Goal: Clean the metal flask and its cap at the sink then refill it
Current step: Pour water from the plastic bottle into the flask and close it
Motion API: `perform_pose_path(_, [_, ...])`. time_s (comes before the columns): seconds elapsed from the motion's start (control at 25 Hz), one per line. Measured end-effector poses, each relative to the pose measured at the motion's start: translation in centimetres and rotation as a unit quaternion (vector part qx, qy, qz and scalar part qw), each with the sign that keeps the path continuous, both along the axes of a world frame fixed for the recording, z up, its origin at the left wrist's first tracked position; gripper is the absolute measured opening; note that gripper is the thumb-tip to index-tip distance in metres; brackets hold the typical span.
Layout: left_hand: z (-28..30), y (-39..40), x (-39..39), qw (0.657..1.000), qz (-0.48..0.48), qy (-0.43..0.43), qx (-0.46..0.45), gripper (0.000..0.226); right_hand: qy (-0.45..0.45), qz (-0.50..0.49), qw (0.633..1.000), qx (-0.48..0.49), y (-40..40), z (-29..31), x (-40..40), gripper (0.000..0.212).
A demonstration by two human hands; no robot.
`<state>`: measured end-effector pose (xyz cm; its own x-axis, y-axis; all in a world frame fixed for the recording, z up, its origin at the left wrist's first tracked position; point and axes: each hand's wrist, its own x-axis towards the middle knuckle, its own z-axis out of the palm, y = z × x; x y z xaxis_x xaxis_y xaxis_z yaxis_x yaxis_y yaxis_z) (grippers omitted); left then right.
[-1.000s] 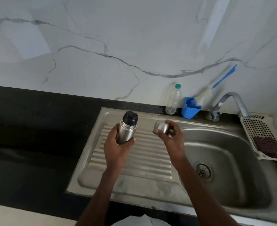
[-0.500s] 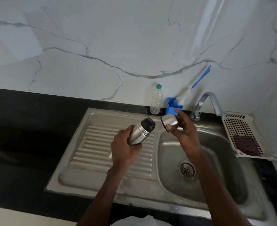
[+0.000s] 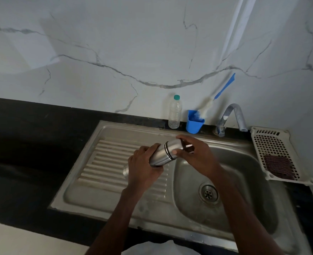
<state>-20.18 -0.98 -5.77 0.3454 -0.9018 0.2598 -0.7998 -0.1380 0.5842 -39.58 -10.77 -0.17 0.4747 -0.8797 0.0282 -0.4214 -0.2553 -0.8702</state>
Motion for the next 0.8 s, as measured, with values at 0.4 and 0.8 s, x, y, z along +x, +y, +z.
perform_pose_path(0.4, [-0.4,-0.6,-0.5,1.0,-0.009,-0.004,0.03,0.079,0.033,0.012,0.999,-0.021,-0.1,0.1,-0.8,0.046])
perform_pose_path(0.8, [-0.4,-1.0,-0.5,0.999,-0.042,0.003,0.02,0.079,0.06,0.023,0.998,-0.014,0.5,0.2,-1.0,0.051])
